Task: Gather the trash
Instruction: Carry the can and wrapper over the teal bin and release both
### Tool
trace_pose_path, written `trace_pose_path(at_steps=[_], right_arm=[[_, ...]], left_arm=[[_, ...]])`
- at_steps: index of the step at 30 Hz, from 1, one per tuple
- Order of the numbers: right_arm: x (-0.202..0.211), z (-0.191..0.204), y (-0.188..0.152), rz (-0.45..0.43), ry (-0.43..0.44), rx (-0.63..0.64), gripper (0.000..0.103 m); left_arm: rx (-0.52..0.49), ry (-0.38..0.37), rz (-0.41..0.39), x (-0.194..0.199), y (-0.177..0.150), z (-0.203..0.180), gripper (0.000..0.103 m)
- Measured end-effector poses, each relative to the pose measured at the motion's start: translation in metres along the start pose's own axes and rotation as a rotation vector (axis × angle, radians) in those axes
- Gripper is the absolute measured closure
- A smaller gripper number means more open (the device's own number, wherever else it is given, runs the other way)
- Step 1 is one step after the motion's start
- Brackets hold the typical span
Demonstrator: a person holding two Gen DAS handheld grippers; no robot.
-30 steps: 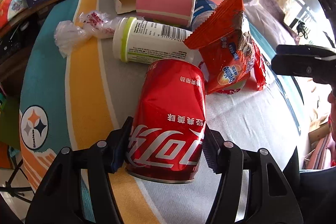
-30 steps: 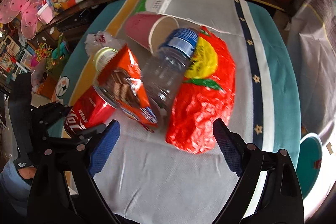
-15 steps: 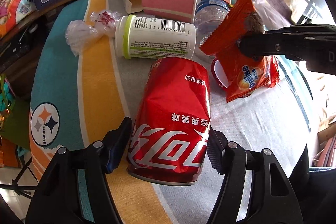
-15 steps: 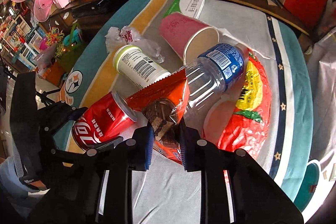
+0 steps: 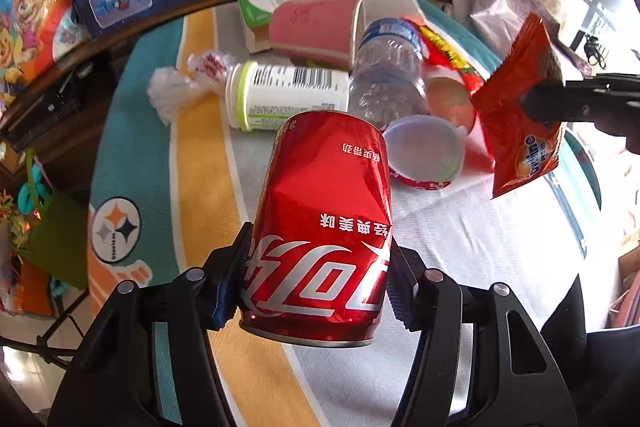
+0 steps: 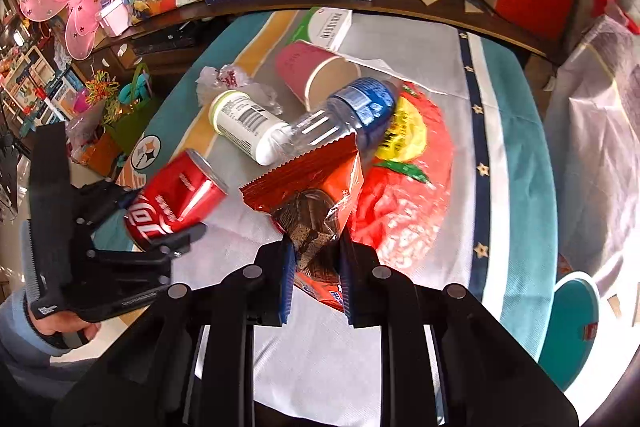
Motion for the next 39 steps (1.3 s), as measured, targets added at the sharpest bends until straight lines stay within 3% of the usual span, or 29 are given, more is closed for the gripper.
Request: trace_pose_path(at_steps=[13, 24, 39], right_arm=[[0.049, -0.071, -0.045, -0.063, -0.043, -0.115, 0.085], [0.084, -0.152, -0.090, -0.115, -0.089, -0.267, 0.085], [0.124, -0.289, -0.178, -0.148, -0.223, -0.553, 0.085]], left_arm=[[-0.114, -0.016, -0.074, 0.044, 0.023, -0.066, 0.042], [-0.265, -0.093, -0.067, 0.032, 0.051, -0.162, 0.042], [-0.508, -0.271, 0.001, -0.008, 0.062, -0.328, 0.042]])
Point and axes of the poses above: each gripper's, at about its wrist camera, not at the fingertips, and x roughly against the way its jaws point, z to its left, y to its top, the point moved 7 cm from there along -x, roughly the way its jaws point, and after that the axes turned 1 degree about -z, right-handed, at the moved point
